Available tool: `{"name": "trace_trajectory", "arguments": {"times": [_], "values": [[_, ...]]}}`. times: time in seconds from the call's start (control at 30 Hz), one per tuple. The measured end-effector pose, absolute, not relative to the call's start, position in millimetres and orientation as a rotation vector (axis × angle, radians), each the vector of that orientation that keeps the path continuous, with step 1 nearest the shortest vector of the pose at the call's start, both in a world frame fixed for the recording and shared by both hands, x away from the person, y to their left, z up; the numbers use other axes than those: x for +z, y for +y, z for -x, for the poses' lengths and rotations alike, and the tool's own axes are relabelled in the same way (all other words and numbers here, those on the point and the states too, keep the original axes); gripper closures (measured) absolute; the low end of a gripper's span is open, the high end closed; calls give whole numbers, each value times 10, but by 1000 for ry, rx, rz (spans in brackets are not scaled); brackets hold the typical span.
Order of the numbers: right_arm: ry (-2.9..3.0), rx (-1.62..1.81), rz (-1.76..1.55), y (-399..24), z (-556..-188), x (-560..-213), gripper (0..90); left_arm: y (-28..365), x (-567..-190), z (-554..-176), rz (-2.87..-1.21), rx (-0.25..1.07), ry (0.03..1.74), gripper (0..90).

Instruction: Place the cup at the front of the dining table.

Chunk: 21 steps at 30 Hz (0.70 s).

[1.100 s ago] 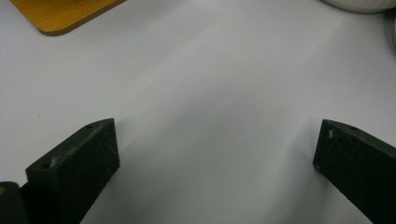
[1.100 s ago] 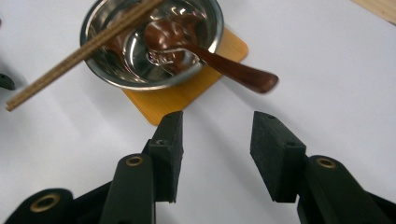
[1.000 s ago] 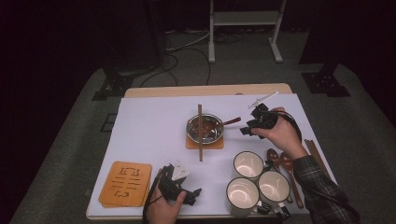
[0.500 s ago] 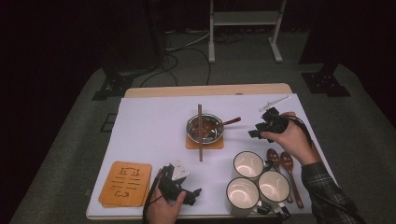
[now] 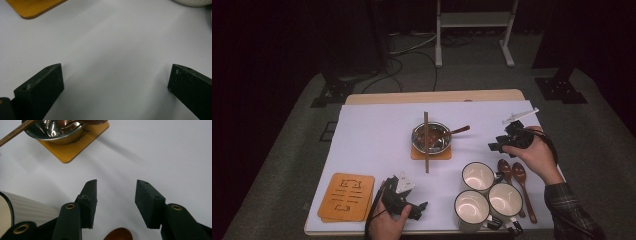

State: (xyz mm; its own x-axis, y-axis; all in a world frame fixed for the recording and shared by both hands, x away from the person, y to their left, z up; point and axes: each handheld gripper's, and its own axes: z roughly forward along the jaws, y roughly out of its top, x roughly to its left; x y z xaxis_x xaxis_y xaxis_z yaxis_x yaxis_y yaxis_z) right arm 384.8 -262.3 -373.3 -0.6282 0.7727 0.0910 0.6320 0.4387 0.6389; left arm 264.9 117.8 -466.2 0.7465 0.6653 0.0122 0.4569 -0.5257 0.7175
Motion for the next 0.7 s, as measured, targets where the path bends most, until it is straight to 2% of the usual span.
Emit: {"name": "trace_trajectory", "arguments": {"times": [0.7], "values": [[2450,957,-1290,-2974,-3596,-3896,517,1178,-4663,-2649,-2218,371,839,0]]}}
